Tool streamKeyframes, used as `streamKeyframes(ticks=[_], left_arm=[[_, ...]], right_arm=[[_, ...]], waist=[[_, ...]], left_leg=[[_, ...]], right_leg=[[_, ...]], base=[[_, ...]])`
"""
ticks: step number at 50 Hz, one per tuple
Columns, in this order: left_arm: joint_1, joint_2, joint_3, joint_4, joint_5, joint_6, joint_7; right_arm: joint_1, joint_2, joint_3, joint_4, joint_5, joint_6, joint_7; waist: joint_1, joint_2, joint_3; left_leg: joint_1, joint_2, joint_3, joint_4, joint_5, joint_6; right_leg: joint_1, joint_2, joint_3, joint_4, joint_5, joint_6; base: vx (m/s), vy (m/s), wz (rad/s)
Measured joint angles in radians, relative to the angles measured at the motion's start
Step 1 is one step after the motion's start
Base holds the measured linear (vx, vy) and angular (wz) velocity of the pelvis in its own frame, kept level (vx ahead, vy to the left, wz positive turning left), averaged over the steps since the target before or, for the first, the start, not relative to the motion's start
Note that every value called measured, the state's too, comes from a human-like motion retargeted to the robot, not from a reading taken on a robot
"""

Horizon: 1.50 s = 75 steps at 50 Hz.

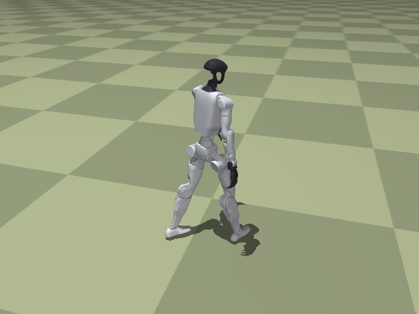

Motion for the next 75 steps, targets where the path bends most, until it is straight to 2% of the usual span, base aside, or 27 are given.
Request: streamKeyframes(ticks=[5, 8, 10, 14, 17, 20, 25, 28, 30, 35, 39, 41, 43, 46, 50, 54, 58, 61, 65, 67, 69, 73, 75], left_arm=[[0.131, -0.078, 0.024, 0.327, 0.205, 0.084, -0.051], [0.267, -0.066, 0.014, 0.36, 0.273, 0.099, -0.115], [0.363, -0.038, 0.002, 0.328, 0.279, 0.092, -0.153], [0.519, 0.038, 0.021, 0.241, 0.226, 0.078, -0.219], [0.594, 0.075, 0.094, 0.223, 0.134, 0.098, -0.219], [0.615, 0.078, 0.221, 0.249, -0.027, 0.152, -0.137], [0.594, 0.039, 0.443, 0.327, -0.252, 0.175, 0.041], [0.585, -0.013, 0.496, 0.338, -0.302, 0.178, 0.03], [0.584, -0.057, 0.507, 0.328, -0.314, 0.189, -0.033], [0.571, -0.141, 0.494, 0.283, -0.275, 0.203, -0.281], [0.496, -0.146, 0.439, 0.268, -0.189, 0.153, -0.393], [0.431, -0.131, 0.385, 0.257, -0.143, 0.133, -0.393], [0.347, -0.111, 0.324, 0.237, -0.099, 0.129, -0.358], [0.197, -0.084, 0.233, 0.189, -0.025, 0.139, -0.287], [0.0, -0.07, 0.131, 0.088, 0.05, 0.141, -0.229], [-0.161, -0.069, 0.063, -0.043, 0.064, 0.112, -0.199], [-0.259, -0.059, 0.013, -0.18, 0.008, 0.07, -0.146], [-0.285, -0.044, -0.011, -0.272, -0.077, 0.041, -0.089], [-0.266, -0.027, -0.018, -0.352, -0.189, 0.017, -0.033], [-0.222, -0.029, -0.011, -0.358, -0.211, 0.011, -0.039], [-0.17, -0.035, -0.001, -0.343, -0.241, 0.009, -0.053], [-0.047, -0.059, 0.01, -0.231, -0.278, 0.018, -0.07], [0.02, -0.072, 0.012, -0.133, -0.247, 0.027, -0.065]], right_arm=[[-0.115, -0.077, 0.007, 0.011, -0.013, -0.011, -0.03], [-0.166, -0.148, 0.021, -0.001, 0.018, -0.017, -0.052], [-0.201, -0.205, 0.022, -0.007, 0.042, -0.019, -0.07], [-0.272, -0.323, -0.005, -0.007, 0.083, -0.011, -0.092], [-0.317, -0.397, -0.058, -0.005, 0.111, 0.009, -0.112], [-0.37, -0.456, -0.143, -0.014, 0.136, 0.041, -0.153], [-0.415, -0.478, -0.264, -0.108, 0.177, 0.039, -0.243], [-0.419, -0.442, -0.257, -0.21, 0.192, 0.01, -0.246], [-0.41, -0.408, -0.225, -0.29, 0.178, -0.003, -0.208], [-0.337, -0.305, -0.15, -0.443, 0.056, -0.03, -0.001], [-0.232, -0.202, -0.126, -0.466, -0.015, -0.059, 0.111], [-0.178, -0.151, -0.117, -0.438, -0.021, -0.054, 0.121], [-0.127, -0.108, -0.111, -0.392, -0.007, -0.034, 0.11], [-0.059, -0.057, -0.094, -0.303, 0.021, 0.0, 0.095], [0.028, -0.015, -0.035, -0.2, 0.026, 0.025, 0.134], [0.097, 0.012, 0.05, -0.139, 0.016, 0.02, 0.193], [0.136, 0.029, 0.126, -0.105, 0.026, 0.015, 0.191], [0.137, 0.035, 0.156, -0.084, 0.048, 0.026, 0.142], [0.104, 0.04, 0.147, -0.055, 0.039, 0.059, 0.083], [0.09, 0.039, 0.132, -0.045, 0.029, 0.06, 0.073], [0.06, 0.027, 0.111, -0.029, 0.03, 0.059, 0.063], [-0.011, -0.008, 0.077, 0.003, 0.041, 0.052, 0.032], [-0.055, -0.027, 0.074, 0.021, 0.056, 0.04, 0.003]], waist=[[0.087, -0.041, -0.028], [0.116, -0.071, -0.059], [0.135, -0.076, -0.075], [0.203, -0.084, -0.069], [0.269, -0.093, -0.048], [0.336, -0.087, -0.013], [0.378, -0.021, 0.015], [0.356, 0.016, 0.015], [0.334, 0.029, 0.012], [0.292, 0.033, -0.017], [0.274, 0.065, -0.044], [0.265, 0.074, -0.066], [0.248, 0.073, -0.081], [0.208, 0.074, -0.08], [0.143, 0.09, -0.054], [0.07, 0.107, -0.029], [0.008, 0.104, -0.016], [-0.035, 0.073, 0.0], [-0.075, 0.012, 0.046], [-0.074, 0.004, 0.051], [-0.069, 0.009, 0.05], [-0.05, 0.006, 0.032], [-0.036, 0.006, 0.023]], left_leg=[[-0.092, -0.059, -0.024, 0.228, 0.125, -0.012], [-0.3, -0.092, 0.076, 0.547, 0.181, -0.009], [-0.447, -0.061, 0.191, 0.73, 0.189, 0.022], [-0.612, 0.056, 0.452, 0.857, 0.091, 0.13], [-0.636, 0.081, 0.604, 0.751, 0.028, 0.155], [-0.607, 0.069, 0.731, 0.507, 0.039, 0.126], [-0.524, 0.074, 1.017, 0.042, 0.11, 0.014], [-0.503, 0.078, 1.199, -0.118, 0.139, -0.062], [-0.493, 0.074, 1.255, -0.179, 0.164, -0.091], [-0.448, 0.088, 1.158, -0.179, 0.146, -0.072], [-0.361, 0.132, 1.057, -0.179, 0.098, -0.043], [-0.341, 0.148, 0.995, -0.173, 0.08, -0.017], [-0.338, 0.149, 0.914, -0.15, 0.06, 0.006], [-0.332, 0.14, 0.775, -0.098, 0.03, 0.018], [-0.303, 0.125, 0.588, -0.029, -0.001, 0.012], [-0.263, 0.115, 0.413, 0.004, -0.009, 0.0], [-0.218, 0.104, 0.273, -0.006, -0.002, -0.013], [-0.173, 0.074, 0.184, -0.02, 0.004, -0.021], [-0.081, 0.034, 0.086, -0.033, -0.001, -0.023], [-0.05, 0.041, 0.063, -0.038, -0.003, -0.028], [-0.029, 0.052, 0.045, -0.04, 0.003, -0.032], [0.002, 0.043, -0.007, -0.016, 0.05, -0.028], [0.007, 0.036, -0.031, 0.022, 0.101, -0.031]], right_leg=[[0.087, -0.071, -0.095, 0.011, -0.122, -0.037], [0.112, -0.121, -0.183, 0.026, -0.167, -0.055], [0.122, -0.135, -0.25, 0.034, -0.189, -0.071], [0.156, -0.142, -0.361, 0.046, -0.224, -0.089], [0.188, -0.144, -0.423, 0.051, -0.24, -0.091], [0.225, -0.128, -0.472, 0.05, -0.249, -0.092], [0.303, -0.02, -0.577, 0.043, -0.27, -0.083], [0.351, 0.054, -0.641, 0.045, -0.278, -0.081], [0.377, 0.087, -0.671, 0.053, -0.278, -0.087], [0.418, 0.114, -0.709, 0.145, -0.231, -0.136], [0.378, 0.094, -0.73, 0.429, -0.111, -0.2], [0.282, 0.068, -0.677, 0.647, -0.057, -0.214], [0.165, 0.063, -0.576, 0.837, -0.04, -0.205], [0.03, 0.072, -0.453, 1.009, -0.102, -0.198], [-0.06, 0.035, -0.407, 1.069, -0.172, -0.254], [-0.116, 0.017, -0.382, 0.961, -0.241, -0.289], [-0.149, 0.031, -0.321, 0.691, -0.227, -0.274], [-0.127, 0.031, -0.228, 0.384, -0.159, -0.228], [-0.085, -0.002, -0.143, 0.046, -0.048, -0.115], [-0.104, 0.001, -0.173, 0.001, -0.087, -0.053], [-0.117, 0.013, -0.19, 0.0, -0.104, -0.026], [-0.075, 0.005, -0.201, 0.0, 0.017, -0.027], [-0.036, -0.005, -0.219, 0.0, -0.006, -0.047]], base=[[0.51, -0.24, 0.96], [0.42, -0.22, 1.61], [0.37, -0.2, 1.75], [0.35, -0.18, 1.41], [0.33, -0.13, 0.97], [0.32, -0.08, 0.75], [0.33, -0.02, 0.99], [0.36, 0.0, 1.23], [0.4, 0.01, 1.11], [0.48, 0.05, 0.94], [0.53, 0.1, 1.04], [0.47, 0.11, 1.42], [0.43, 0.1, 1.91], [0.42, 0.08, 2.33], [0.41, 0.06, 2.52], [0.4, -0.01, 2.39], [0.39, -0.1, 1.96], [0.41, -0.17, 1.67], [0.49, -0.23, 1.24], [0.52, -0.24, 0.62], [0.54, -0.25, 0.45], [0.59, -0.27, 0.38], [0.63, -0.29, 0.3]])
